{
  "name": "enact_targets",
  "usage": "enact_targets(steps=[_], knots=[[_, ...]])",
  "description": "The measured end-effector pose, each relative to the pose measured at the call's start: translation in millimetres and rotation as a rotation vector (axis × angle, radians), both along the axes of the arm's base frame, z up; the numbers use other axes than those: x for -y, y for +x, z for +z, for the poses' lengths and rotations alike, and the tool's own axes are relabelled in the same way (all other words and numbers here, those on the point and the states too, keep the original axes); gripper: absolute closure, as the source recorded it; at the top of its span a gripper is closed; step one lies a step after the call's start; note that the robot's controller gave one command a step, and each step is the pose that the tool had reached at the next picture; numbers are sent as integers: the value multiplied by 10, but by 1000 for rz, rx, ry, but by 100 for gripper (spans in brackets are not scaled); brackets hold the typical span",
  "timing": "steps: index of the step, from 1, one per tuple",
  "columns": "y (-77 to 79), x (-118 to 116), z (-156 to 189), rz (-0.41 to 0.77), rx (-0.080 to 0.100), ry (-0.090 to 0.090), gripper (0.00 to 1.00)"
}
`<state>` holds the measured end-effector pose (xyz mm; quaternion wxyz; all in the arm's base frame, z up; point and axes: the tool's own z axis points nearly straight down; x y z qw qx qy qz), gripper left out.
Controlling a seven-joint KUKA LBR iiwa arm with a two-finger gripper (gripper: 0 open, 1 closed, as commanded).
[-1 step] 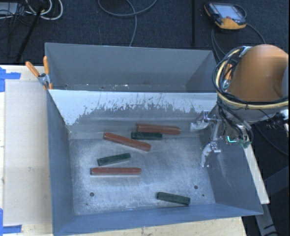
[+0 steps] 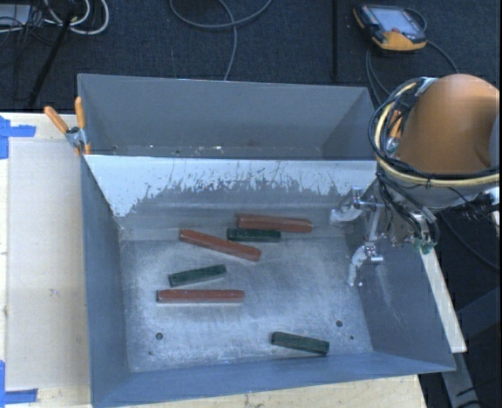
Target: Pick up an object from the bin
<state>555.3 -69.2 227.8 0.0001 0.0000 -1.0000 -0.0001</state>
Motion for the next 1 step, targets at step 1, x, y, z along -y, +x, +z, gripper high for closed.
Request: enact_targets(steps=[1], knots=[[-356, -218, -767, -13, 2, 0, 0]])
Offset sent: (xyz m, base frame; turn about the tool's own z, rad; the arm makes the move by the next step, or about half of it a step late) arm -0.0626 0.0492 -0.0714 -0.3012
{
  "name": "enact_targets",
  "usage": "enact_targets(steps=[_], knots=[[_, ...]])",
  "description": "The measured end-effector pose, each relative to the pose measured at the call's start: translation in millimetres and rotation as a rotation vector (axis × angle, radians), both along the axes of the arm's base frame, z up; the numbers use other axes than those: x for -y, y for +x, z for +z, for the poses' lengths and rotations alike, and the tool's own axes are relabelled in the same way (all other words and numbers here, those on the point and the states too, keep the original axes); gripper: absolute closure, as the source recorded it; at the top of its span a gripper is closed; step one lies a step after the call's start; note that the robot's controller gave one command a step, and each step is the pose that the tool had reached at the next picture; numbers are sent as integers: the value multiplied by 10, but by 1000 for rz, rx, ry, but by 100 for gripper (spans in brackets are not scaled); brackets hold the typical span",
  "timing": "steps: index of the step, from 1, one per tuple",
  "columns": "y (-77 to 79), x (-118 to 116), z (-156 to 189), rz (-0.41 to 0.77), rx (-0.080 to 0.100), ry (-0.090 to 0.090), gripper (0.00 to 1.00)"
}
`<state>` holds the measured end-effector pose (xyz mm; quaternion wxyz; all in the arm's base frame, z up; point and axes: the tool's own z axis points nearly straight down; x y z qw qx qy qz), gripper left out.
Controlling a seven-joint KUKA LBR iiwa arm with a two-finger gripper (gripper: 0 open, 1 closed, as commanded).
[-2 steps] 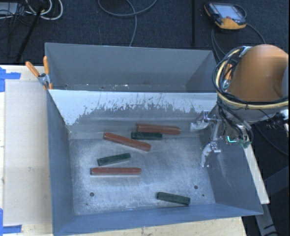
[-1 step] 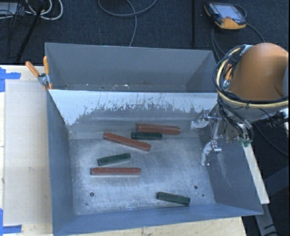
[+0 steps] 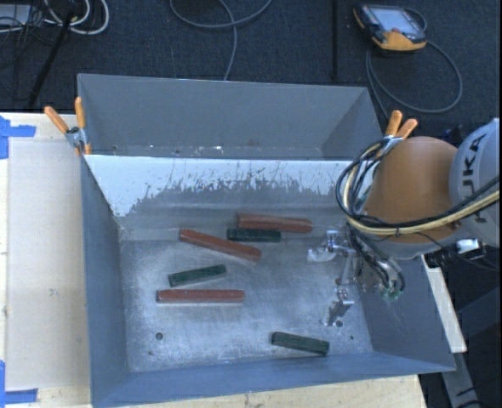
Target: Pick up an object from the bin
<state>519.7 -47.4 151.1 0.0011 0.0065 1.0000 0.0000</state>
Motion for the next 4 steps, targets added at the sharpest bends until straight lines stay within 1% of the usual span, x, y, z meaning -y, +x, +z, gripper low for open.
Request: enact_targets(steps=[1, 2, 3, 4], knots=[[-205, -199, -105, 253, -8, 1, 0], [-343, -300, -149, 45, -4, 0, 0], [-380, -293, -789, -39, 10, 1, 0], [-432, -293, -772, -99, 5, 1, 100]])
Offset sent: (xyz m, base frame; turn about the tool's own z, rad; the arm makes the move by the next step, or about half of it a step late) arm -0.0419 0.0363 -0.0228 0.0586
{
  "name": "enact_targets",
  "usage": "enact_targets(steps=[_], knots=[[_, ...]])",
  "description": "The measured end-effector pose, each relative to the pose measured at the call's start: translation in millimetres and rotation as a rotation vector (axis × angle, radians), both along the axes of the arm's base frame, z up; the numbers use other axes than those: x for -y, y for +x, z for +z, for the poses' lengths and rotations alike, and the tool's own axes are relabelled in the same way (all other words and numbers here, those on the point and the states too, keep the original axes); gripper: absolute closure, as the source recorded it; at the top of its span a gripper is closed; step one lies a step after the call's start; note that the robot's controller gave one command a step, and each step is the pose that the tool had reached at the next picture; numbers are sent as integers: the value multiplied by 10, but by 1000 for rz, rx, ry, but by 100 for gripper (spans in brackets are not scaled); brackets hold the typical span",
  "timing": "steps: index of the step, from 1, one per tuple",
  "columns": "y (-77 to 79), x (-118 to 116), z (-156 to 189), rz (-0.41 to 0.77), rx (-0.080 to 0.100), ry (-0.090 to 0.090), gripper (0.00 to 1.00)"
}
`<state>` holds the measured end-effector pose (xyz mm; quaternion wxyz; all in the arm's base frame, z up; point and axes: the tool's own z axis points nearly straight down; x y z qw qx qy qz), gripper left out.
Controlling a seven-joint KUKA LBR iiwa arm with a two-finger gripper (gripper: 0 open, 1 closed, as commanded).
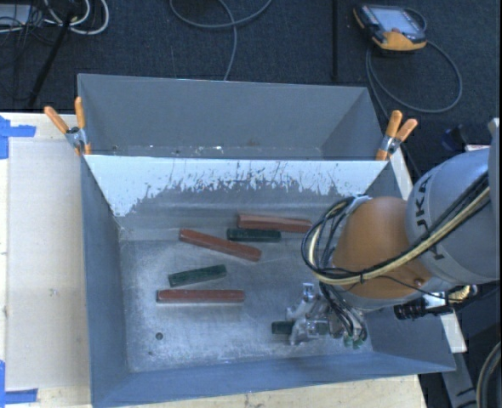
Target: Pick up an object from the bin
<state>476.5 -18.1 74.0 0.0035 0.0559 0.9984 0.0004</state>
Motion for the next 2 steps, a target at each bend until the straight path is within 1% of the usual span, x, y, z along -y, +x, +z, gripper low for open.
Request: enact_targets(steps=[1, 2], knots=[[-3, 0, 0, -6, 1, 0, 100], [-14, -1, 38, -6, -4, 0, 100]])
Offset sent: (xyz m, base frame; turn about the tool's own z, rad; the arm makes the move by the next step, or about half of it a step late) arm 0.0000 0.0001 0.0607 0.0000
